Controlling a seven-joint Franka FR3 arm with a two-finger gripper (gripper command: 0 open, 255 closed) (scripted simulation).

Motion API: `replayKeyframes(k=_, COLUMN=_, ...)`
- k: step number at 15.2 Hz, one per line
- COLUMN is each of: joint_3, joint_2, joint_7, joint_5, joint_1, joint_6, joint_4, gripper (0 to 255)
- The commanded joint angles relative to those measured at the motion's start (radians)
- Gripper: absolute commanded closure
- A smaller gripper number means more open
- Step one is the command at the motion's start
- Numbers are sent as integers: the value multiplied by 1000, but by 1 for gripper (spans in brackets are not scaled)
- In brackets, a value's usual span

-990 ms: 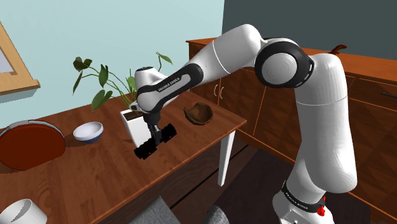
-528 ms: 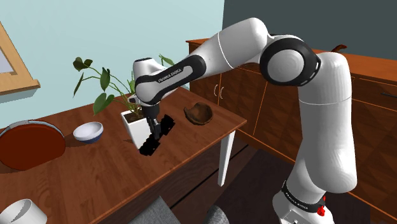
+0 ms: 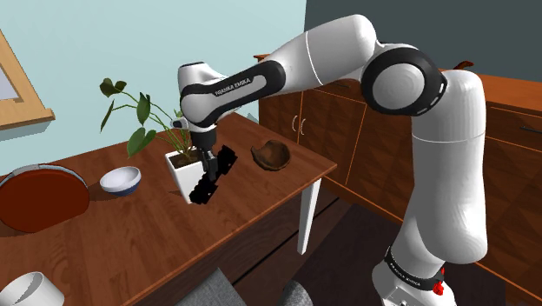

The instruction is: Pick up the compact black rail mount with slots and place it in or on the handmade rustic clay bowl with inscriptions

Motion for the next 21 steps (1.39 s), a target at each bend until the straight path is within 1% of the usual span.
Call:
replayKeyframes(k=1, joint_3=0, joint_2=-9, joint_7=-1, joint_5=0, joint_1=-1, joint_6=-18, joint_4=12, gripper=255)
replayKeyframes(k=6, joint_3=-35, joint_2=-36, joint_7=-109, joint_5=11, joint_1=-72, joint_6=-19, joint_4=-19, gripper=255)
replayKeyframes(k=11, joint_3=-72, joint_2=-42, joint_7=-217, joint_5=19, joint_1=-142, joint_6=-29, joint_4=-19, gripper=255)
replayKeyframes(k=16, joint_3=-108, joint_2=-25, joint_7=-323, joint_5=26, joint_1=-212, joint_6=-49, joint_4=13, gripper=255)
replayKeyframes(k=21, joint_3=-143, joint_2=14, joint_7=-428, joint_5=34, joint_1=-283, joint_6=-79, joint_4=78, gripper=255)
